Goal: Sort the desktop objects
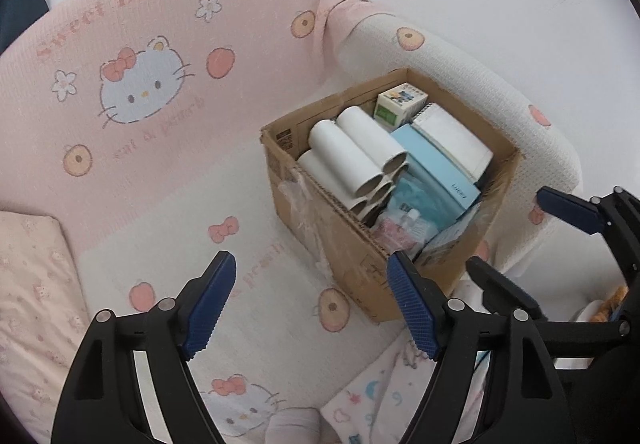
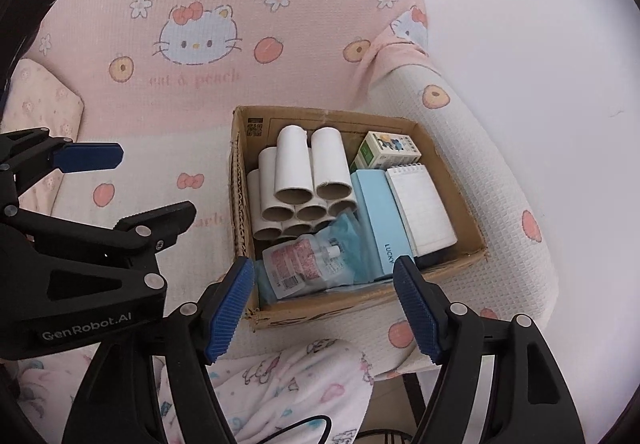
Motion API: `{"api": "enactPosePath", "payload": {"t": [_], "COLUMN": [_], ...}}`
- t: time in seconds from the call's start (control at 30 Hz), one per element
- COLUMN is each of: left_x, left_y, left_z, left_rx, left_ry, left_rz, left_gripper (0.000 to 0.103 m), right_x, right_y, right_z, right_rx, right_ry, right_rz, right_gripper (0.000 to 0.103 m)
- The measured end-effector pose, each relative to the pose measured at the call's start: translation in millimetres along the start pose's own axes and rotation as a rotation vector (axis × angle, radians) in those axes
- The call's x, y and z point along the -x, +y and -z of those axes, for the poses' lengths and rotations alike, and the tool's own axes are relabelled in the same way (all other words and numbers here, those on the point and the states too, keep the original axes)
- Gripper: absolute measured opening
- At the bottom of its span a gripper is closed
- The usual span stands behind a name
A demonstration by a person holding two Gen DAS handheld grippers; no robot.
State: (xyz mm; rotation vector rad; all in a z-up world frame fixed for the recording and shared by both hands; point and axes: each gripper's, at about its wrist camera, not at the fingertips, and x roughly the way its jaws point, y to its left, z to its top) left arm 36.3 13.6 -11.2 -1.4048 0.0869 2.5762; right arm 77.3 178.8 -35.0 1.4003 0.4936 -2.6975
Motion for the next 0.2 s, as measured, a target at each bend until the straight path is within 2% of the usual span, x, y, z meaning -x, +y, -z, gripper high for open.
{"api": "enactPosePath", "payload": {"t": [0.2], "left_x": [-0.1], "left_y": [-0.3], "left_z": [0.1], "left_rx": [-0.004], "left_ry": [0.002], "left_rz": [0.009], "left_gripper": [0.082], "right_x": [0.4], "right_y": [0.8], "right_z": [0.6], "right_rx": [0.000], "right_ry": [0.003], "right_rz": [0.005], "right_gripper": [0.070]}}
